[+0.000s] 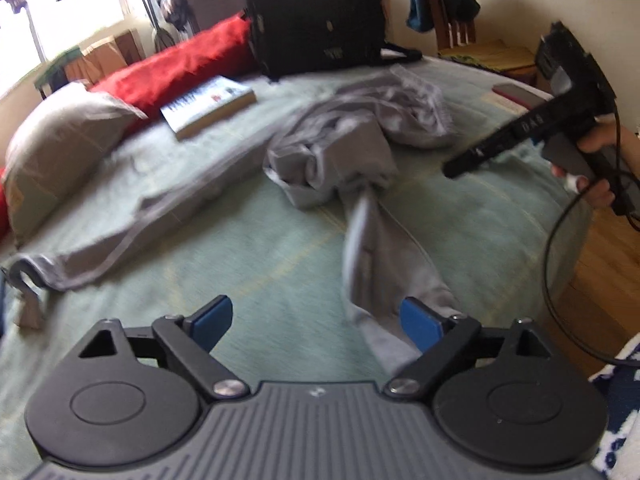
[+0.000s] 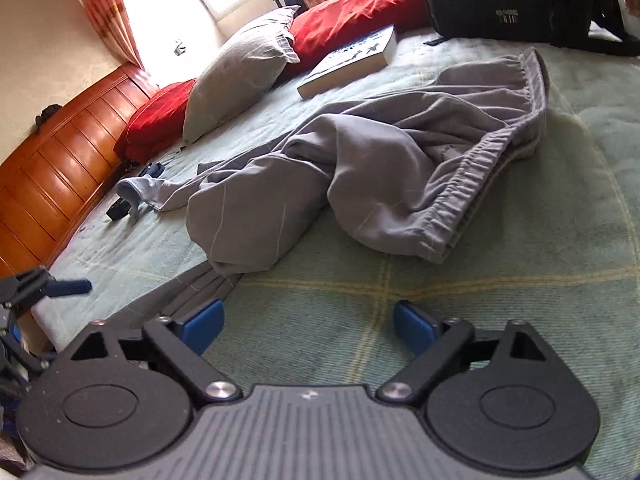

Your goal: Fold clothes

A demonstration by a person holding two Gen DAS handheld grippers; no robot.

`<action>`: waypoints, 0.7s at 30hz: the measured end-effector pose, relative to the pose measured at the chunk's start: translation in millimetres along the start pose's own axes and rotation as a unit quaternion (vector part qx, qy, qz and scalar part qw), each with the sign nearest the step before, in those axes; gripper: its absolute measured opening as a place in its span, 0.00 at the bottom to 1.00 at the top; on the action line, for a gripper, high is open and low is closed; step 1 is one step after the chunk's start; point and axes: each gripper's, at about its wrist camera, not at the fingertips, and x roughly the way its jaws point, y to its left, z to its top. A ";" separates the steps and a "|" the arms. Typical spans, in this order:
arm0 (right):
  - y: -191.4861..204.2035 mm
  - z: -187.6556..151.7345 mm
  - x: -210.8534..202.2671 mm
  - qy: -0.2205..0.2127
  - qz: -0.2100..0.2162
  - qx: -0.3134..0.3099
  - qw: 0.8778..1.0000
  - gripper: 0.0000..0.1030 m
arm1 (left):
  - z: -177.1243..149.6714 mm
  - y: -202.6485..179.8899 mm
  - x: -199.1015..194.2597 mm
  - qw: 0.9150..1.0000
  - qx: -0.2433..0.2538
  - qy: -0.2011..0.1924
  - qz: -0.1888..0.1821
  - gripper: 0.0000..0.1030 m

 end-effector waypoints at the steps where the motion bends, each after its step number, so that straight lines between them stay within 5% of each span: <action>1: 1.3 -0.3 0.8 -0.001 -0.002 -0.003 1.000 0.96 | -0.8 -3.6 -0.6 1.000 -0.001 0.001 -0.005 0.88; 14: 0.5 -3.9 3.6 -0.014 0.004 -0.003 1.000 1.00 | -12.2 -19.0 25.5 0.990 -0.070 0.016 -0.118 0.84; 17: 0.7 -5.3 4.1 -0.018 0.005 -0.003 1.000 1.00 | -14.8 -4.8 29.8 0.984 -0.119 0.007 -0.131 0.77; 21: -1.3 -6.5 3.3 -0.022 0.010 0.000 1.000 1.00 | -15.0 6.4 20.7 0.977 -0.167 0.011 -0.132 0.53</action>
